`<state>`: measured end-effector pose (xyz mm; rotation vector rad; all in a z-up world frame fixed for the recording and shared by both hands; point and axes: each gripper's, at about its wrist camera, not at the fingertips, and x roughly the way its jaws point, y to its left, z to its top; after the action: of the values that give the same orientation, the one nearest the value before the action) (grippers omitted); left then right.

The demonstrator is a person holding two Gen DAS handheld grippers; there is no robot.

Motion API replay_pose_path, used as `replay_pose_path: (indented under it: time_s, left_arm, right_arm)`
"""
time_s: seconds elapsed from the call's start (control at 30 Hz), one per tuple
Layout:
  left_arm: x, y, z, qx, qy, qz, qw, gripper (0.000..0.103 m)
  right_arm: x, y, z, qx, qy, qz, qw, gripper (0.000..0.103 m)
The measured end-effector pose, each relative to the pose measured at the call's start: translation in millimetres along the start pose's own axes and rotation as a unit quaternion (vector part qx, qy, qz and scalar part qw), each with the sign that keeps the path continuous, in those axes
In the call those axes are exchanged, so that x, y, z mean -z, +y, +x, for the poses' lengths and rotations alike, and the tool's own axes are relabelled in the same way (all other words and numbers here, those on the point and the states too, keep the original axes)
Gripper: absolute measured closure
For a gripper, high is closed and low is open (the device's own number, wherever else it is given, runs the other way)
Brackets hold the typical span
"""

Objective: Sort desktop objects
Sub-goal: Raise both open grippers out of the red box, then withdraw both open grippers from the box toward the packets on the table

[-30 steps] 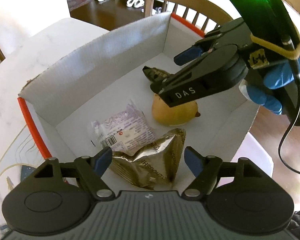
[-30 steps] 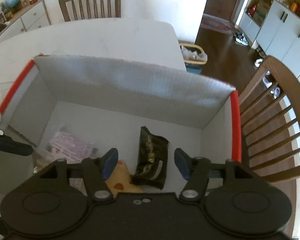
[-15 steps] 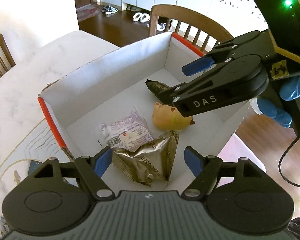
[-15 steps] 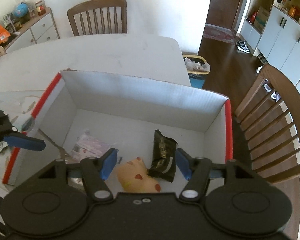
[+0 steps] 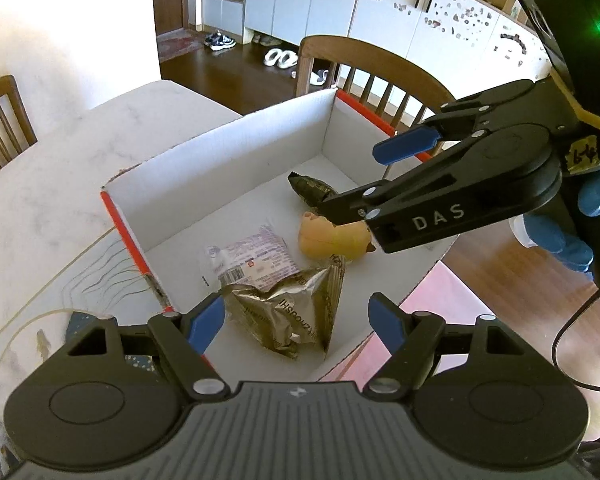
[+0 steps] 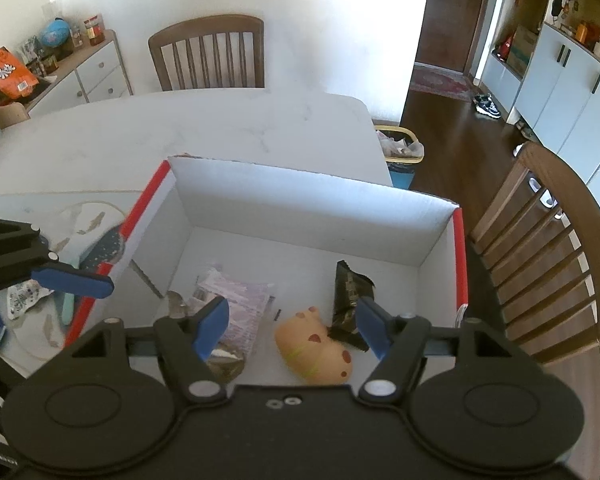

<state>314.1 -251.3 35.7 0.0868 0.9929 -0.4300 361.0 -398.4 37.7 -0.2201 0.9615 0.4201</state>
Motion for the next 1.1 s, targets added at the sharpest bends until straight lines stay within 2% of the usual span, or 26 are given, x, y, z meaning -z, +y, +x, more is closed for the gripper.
replay_pose_path:
  time_s: [0.1,0.37,0.63,0.73,0.8,1.1]
  left_arm:
    - [4.6,-0.7,-7.7,-0.002,-0.010,0.005,0.9999,0.025]
    - [19.0,4.3,-28.6,0.005,-0.033,-0.016,0.9993,0.024]
    - [36.8,11.3,-48.9,-0.009,-0.052,-0.029,0.9982,0.016]
    - [45.0,15.2,-55.7,-0.016,-0.058,-0.030,0.9977,0.007]
    - [51.2,18.7,-60.6,-0.020,-0.063,-0.034,0.9972,0.002]
    - [84.7,44.5,-83.1,-0.045,-0.074,-0.063,0.9943,0.000]
  right_arm:
    - [1.3,3.9,-7.4,-0.003,-0.008,0.003,1.000,0.026]
    - [7.8,16.4,-29.0,0.001,-0.030,0.006,1.000,0.026]
    - [15.3,35.4,-38.6,-0.002,-0.043,0.014,0.999,0.015]
    - [18.4,43.4,-43.2,-0.007,-0.051,0.016,0.999,0.010]
    - [20.3,49.4,-46.3,-0.015,-0.059,0.015,0.998,0.003]
    - [29.6,86.0,-56.1,-0.021,-0.081,0.017,0.996,0.002]
